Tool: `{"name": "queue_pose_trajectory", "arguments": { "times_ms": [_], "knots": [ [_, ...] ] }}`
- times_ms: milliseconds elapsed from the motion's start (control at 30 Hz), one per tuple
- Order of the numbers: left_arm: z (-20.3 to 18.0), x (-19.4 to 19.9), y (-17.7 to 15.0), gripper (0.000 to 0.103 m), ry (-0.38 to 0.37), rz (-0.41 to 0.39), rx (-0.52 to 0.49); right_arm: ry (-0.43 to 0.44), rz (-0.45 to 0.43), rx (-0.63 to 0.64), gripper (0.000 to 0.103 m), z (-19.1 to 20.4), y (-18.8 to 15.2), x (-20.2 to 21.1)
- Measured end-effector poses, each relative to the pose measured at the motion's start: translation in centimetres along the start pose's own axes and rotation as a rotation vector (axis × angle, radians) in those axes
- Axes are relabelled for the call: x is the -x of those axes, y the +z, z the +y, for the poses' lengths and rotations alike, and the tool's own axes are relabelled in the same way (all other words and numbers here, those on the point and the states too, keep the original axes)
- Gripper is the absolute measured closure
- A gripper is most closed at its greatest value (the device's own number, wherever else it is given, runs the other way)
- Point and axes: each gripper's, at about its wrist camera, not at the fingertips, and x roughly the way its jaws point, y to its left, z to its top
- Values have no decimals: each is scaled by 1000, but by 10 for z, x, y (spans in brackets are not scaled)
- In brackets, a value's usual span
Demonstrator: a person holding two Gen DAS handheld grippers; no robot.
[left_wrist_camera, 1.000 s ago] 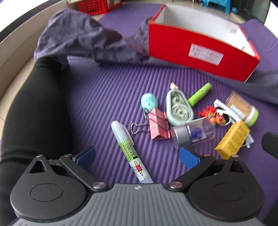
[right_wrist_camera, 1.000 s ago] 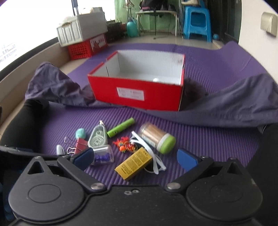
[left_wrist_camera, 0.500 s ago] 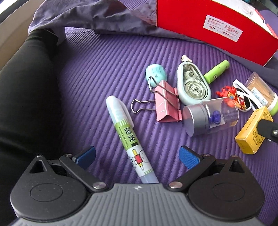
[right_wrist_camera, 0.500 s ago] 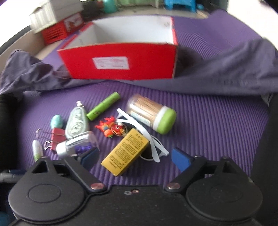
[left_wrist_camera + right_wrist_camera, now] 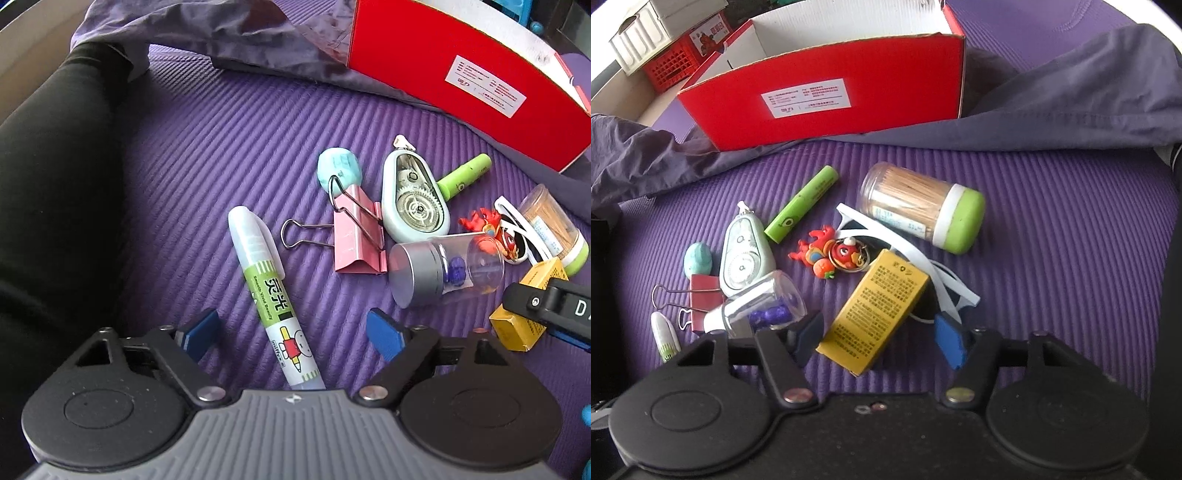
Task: Organize rigid objects
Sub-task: 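Grasp the white glue stick with the left tool while the right tool grasps the yellow box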
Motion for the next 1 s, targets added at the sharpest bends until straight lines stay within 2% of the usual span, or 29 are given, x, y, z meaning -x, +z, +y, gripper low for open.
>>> {"name": "queue_pose_trajectory", "arguments": {
  "times_ms": [233,267,367,400,433,500,533,600,767,1000],
  "knots": [
    [3,3,0,29,8,-21,17,4,16,-8,49,4,1,-3],
    [3,4,0,38,16,-26,21,6,13,-6,50,4,1,-2],
    [5,7,1,55,21,-34,38,14,9,-8,56,4,2,0],
    [6,8,1,56,18,-34,49,16,7,-11,58,4,2,1],
    [8,8,2,63,19,-34,59,18,5,-13,60,4,2,1],
    [11,9,2,72,27,-36,70,27,-2,-19,65,3,2,3],
    [12,10,3,82,21,-39,74,31,-5,-19,66,3,2,4],
    [13,10,4,84,7,-36,85,34,-12,-11,70,4,1,7],
    [15,11,3,85,8,-34,100,41,-34,-10,71,4,0,16],
    [19,23,7,85,-23,-35,101,100,-46,-28,74,-4,1,32]
  ]
}}
